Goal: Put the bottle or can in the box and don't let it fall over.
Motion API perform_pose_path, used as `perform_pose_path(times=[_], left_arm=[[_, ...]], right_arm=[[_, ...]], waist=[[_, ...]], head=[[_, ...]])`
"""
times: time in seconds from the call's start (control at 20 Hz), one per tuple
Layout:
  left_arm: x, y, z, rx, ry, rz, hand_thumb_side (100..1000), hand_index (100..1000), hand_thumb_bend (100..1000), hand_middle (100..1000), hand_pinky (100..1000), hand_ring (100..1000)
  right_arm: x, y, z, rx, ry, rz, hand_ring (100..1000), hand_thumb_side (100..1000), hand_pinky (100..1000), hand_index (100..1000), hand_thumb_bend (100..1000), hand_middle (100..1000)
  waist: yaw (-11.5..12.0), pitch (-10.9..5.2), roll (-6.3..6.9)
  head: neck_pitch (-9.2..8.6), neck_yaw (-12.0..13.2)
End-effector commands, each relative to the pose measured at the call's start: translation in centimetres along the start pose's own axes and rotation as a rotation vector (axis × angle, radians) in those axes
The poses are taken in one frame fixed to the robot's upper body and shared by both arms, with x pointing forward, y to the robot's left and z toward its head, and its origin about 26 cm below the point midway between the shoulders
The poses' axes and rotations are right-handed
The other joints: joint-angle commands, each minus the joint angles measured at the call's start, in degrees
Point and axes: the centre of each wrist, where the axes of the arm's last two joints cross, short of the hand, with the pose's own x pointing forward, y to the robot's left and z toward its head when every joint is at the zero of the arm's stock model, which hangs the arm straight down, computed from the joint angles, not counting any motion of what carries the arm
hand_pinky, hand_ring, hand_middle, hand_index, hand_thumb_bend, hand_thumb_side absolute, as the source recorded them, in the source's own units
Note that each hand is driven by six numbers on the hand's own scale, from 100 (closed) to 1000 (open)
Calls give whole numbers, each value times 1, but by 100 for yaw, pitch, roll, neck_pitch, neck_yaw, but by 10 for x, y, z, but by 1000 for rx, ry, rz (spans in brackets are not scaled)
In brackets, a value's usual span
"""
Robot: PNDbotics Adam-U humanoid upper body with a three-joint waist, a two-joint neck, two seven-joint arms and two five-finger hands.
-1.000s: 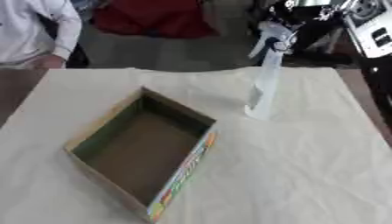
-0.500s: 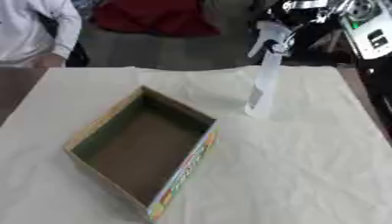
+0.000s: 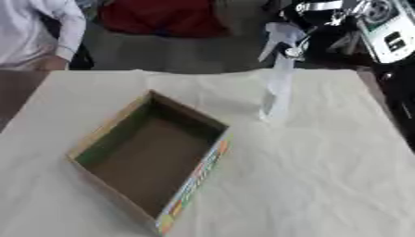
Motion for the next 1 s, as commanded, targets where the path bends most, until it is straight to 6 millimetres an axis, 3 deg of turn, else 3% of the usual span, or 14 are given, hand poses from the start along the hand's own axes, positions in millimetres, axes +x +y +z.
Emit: perform_pose_path(times=[0.05,1.0], left_arm=[[8,3,-3,-11,-25,-14,658,829,227,684,715,724],[6,4,-2,-27,-12,-22,666,827,217,681,717,727]], right_arm=[[5,-11,6,-14,2,35,893,100,827,871,100,849],[12,-20,7,-76,11,69,841,100,844,848,127,802]], waist=[[13,-80,3],[-40,-112,-40]], head=[[8,-13],[-6,-15]])
